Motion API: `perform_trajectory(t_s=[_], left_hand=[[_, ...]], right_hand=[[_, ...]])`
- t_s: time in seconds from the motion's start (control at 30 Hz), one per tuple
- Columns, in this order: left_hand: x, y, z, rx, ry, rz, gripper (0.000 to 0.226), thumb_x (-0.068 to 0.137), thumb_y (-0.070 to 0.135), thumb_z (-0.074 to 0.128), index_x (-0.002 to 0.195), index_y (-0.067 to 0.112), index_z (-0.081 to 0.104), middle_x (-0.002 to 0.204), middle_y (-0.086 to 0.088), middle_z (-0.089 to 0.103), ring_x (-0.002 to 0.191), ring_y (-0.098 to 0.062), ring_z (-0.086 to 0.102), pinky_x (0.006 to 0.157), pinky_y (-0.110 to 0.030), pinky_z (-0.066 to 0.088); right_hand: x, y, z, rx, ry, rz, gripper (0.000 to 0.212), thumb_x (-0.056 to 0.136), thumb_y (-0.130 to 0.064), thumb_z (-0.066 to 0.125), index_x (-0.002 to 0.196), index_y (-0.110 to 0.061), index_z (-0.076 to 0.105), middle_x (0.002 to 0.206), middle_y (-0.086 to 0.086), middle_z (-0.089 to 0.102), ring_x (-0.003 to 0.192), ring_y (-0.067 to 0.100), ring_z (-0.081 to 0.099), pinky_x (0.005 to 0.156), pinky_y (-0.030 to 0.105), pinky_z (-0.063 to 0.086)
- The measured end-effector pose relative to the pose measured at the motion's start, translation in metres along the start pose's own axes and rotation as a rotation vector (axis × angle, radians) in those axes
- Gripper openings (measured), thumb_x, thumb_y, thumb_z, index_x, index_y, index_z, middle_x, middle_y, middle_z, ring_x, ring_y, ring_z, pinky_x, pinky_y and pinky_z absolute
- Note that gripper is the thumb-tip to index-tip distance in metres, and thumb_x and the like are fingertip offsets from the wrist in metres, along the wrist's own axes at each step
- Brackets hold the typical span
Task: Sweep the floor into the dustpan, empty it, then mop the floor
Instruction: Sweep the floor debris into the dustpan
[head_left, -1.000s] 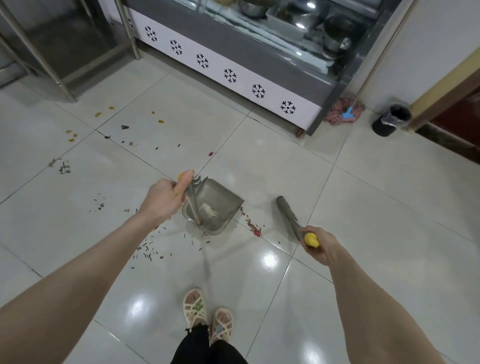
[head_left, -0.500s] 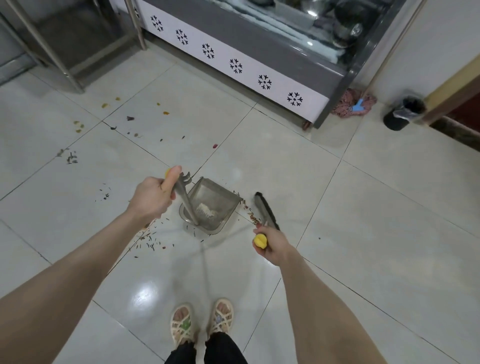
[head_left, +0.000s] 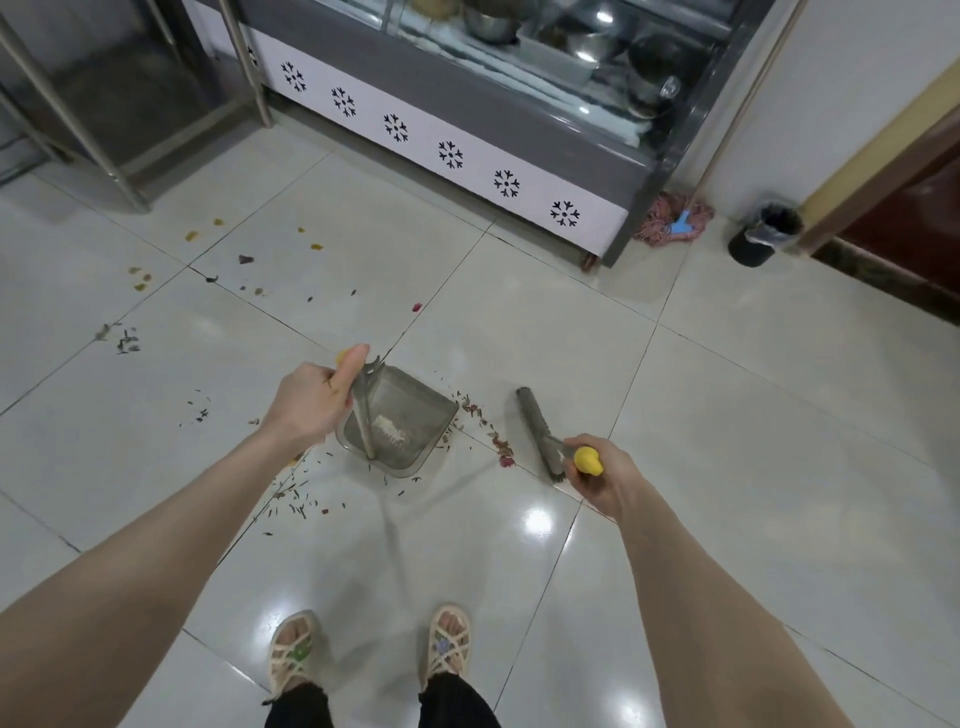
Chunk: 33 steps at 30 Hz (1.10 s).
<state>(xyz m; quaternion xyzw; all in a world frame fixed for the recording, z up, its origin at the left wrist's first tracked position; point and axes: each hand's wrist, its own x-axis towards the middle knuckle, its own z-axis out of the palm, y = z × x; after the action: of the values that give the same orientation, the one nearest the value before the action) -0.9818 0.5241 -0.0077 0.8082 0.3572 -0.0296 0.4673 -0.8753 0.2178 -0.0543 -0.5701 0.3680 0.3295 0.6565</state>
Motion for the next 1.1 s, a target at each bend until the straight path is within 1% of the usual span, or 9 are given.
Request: perform_trajectory(t_s=[0.03, 0.17, 0.3, 0.37, 0.47, 0.53, 0.67, 0.9, 1.1], left_hand=[[0.002, -0.003, -0.003, 0.003, -0.004, 0.007, 0.072, 0.089, 0.066, 0.039, 0.058, 0.003, 0.054, 0.049, -0.008, 0.05, 0.043, -0.026, 0.046, 0.054, -0.028, 0.043], [0.011, -0.019, -0.02, -0.011, -0.02, 0.022, 0.071, 0.089, 0.067, 0.039, 0.06, 0.004, 0.056, 0.047, -0.009, 0.049, 0.041, -0.023, 0.044, 0.052, -0.028, 0.039], [0.017, -0.038, -0.041, -0.004, -0.043, 0.029, 0.069, 0.09, 0.065, 0.037, 0.062, 0.005, 0.056, 0.05, -0.008, 0.049, 0.042, -0.022, 0.043, 0.046, -0.025, 0.037], [0.018, -0.048, -0.053, -0.019, -0.053, 0.028, 0.069, 0.09, 0.066, 0.036, 0.061, 0.006, 0.055, 0.051, -0.008, 0.049, 0.042, -0.022, 0.042, 0.045, -0.025, 0.036], [0.02, -0.063, -0.075, -0.025, -0.066, 0.026, 0.068, 0.091, 0.064, 0.036, 0.06, 0.006, 0.054, 0.051, -0.008, 0.047, 0.041, -0.02, 0.039, 0.042, -0.024, 0.035], [0.023, -0.073, -0.091, -0.025, -0.08, 0.029, 0.068, 0.091, 0.064, 0.035, 0.061, 0.006, 0.054, 0.051, -0.007, 0.046, 0.042, -0.019, 0.038, 0.041, -0.024, 0.034], [0.029, -0.102, -0.123, -0.004, -0.093, 0.02, 0.068, 0.091, 0.064, 0.036, 0.059, 0.006, 0.054, 0.05, -0.009, 0.047, 0.042, -0.021, 0.04, 0.044, -0.025, 0.036], [0.05, -0.135, -0.177, -0.021, -0.098, 0.015, 0.067, 0.088, 0.066, 0.042, 0.059, 0.006, 0.054, 0.051, -0.01, 0.047, 0.041, -0.021, 0.04, 0.043, -0.023, 0.035], [0.063, -0.146, -0.202, -0.004, -0.09, 0.001, 0.065, 0.09, 0.061, 0.043, 0.058, 0.005, 0.053, 0.048, -0.009, 0.046, 0.039, -0.022, 0.038, 0.046, -0.024, 0.037]], right_hand=[[0.002, 0.003, -0.002, 0.004, 0.024, 0.0, 0.011, 0.083, 0.001, 0.062, 0.08, -0.002, 0.052, 0.073, 0.01, 0.05, 0.055, 0.019, 0.051, 0.04, 0.018, 0.049], [0.01, 0.022, 0.003, 0.027, 0.093, 0.006, 0.011, 0.084, -0.001, 0.062, 0.082, -0.005, 0.052, 0.068, 0.009, 0.047, 0.035, 0.012, 0.05, 0.037, 0.017, 0.046], [0.017, 0.056, 0.032, 0.093, 0.11, 0.043, 0.014, 0.086, -0.004, 0.061, 0.077, -0.007, 0.051, 0.064, 0.008, 0.046, 0.03, 0.011, 0.049, 0.035, 0.017, 0.046], [0.016, 0.074, 0.053, 0.147, 0.08, 0.076, 0.012, 0.086, -0.005, 0.06, 0.078, -0.009, 0.053, 0.061, 0.007, 0.047, 0.032, 0.011, 0.049, 0.035, 0.017, 0.047], [0.014, 0.099, 0.089, 0.161, 0.053, 0.093, 0.009, 0.087, -0.005, 0.06, 0.083, -0.004, 0.052, 0.066, 0.007, 0.047, 0.039, 0.014, 0.052, 0.037, 0.018, 0.05], [0.013, 0.113, 0.113, 0.173, 0.043, 0.083, 0.009, 0.086, -0.004, 0.061, 0.087, -0.003, 0.052, 0.067, 0.008, 0.047, 0.036, 0.013, 0.051, 0.037, 0.019, 0.049], [0.015, 0.126, 0.158, 0.2, 0.023, 0.05, 0.012, 0.086, -0.003, 0.061, 0.08, -0.005, 0.051, 0.067, 0.008, 0.046, 0.034, 0.013, 0.05, 0.038, 0.019, 0.049], [0.011, 0.151, 0.241, 0.148, -0.048, 0.054, 0.012, 0.089, -0.005, 0.058, 0.079, -0.006, 0.051, 0.065, 0.007, 0.046, 0.035, 0.011, 0.05, 0.039, 0.018, 0.05], [0.001, 0.158, 0.266, 0.048, -0.091, 0.1, 0.009, 0.085, -0.006, 0.064, 0.087, -0.005, 0.056, 0.069, 0.007, 0.049, 0.051, 0.015, 0.049, 0.043, 0.018, 0.052]])
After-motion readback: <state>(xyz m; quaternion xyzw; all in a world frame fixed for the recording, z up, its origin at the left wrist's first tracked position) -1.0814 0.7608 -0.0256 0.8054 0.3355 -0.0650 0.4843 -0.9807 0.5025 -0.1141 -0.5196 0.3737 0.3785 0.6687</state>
